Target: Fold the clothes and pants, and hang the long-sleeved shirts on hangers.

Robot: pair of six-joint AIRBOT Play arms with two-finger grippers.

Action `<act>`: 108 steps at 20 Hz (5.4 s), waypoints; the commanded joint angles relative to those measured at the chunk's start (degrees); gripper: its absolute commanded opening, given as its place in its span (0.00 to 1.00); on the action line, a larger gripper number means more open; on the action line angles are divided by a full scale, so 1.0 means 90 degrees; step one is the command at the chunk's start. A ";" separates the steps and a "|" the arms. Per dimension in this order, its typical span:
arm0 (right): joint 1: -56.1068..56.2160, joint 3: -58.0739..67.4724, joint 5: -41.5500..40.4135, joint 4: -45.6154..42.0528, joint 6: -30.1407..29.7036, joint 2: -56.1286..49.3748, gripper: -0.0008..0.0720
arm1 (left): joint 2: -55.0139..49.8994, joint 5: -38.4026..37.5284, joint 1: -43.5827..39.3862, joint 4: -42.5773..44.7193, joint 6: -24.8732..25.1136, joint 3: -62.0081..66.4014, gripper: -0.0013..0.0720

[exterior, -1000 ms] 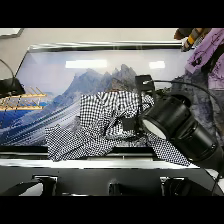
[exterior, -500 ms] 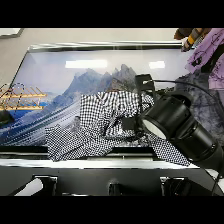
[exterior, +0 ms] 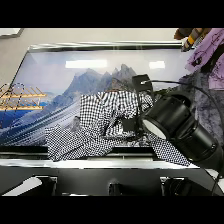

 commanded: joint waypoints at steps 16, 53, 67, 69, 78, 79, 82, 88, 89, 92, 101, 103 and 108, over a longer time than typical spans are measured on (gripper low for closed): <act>0.0005 -0.0002 0.0087 0.0029 0.0503 0.0005 0.05 | -0.2098 0.1088 -0.0687 -0.0321 0.1078 -0.0017 0.93; 0.0005 -0.0002 -0.0257 -0.0554 0.0520 0.0005 0.05 | 0.0923 0.1409 -0.3895 -0.1044 -0.1438 0.1010 0.05; 0.0005 -0.0002 -0.0313 -0.0714 0.0517 0.0005 0.05 | 0.3704 -0.0656 -0.7371 -0.1022 0.0158 -0.0685 0.04; 0.0005 -0.0002 -0.0304 -0.0719 0.0515 0.0005 0.05 | 0.3946 -0.0894 -0.7164 -0.1037 0.0437 -0.0687 0.04; 0.0005 -0.0002 -0.0299 -0.0729 0.0520 0.0005 0.05 | 0.4260 -0.2883 -0.5243 -0.3565 0.2380 -0.0687 0.04; 0.0005 -0.0002 -0.0296 -0.0729 0.0520 0.0005 0.05 | 0.4233 -0.2907 -0.4998 -0.3784 0.2577 -0.0685 0.04; 0.0005 -0.0002 -0.0265 -0.0792 0.0532 0.0005 0.05 | 0.4107 -0.3650 -0.4269 -0.4221 0.2958 -0.0687 0.04; 0.0005 -0.0002 -0.0136 -0.1190 0.0690 -0.0063 0.05 | 0.3759 -0.4167 -0.4080 -0.4687 0.3371 -0.0765 0.04; 0.0005 -0.0002 -0.0138 -0.1202 0.0690 -0.0102 0.05 | 0.3631 -0.4165 -0.4068 -0.4687 0.3497 -0.0763 0.04; 0.0005 -0.0002 -0.0129 -0.1207 0.0687 -0.0265 0.05 | 0.3373 -0.4204 -0.3803 -0.4690 0.3679 -0.0760 0.04; 0.0005 -0.0002 -0.0117 -0.1741 0.1025 -0.0539 0.05 | 0.3415 -0.4558 -0.3616 -0.4728 0.3699 -0.0746 0.04; 0.0002 -0.0002 -0.0109 -0.1826 0.1030 -0.0568 0.05 | 0.3412 -0.4566 -0.3614 -0.4704 0.3696 -0.0746 0.04; 0.0000 -0.0002 -0.0112 -0.2067 0.1083 -0.0726 0.05 | 0.3412 -0.4592 -0.3614 -0.4687 0.3657 -0.0746 0.04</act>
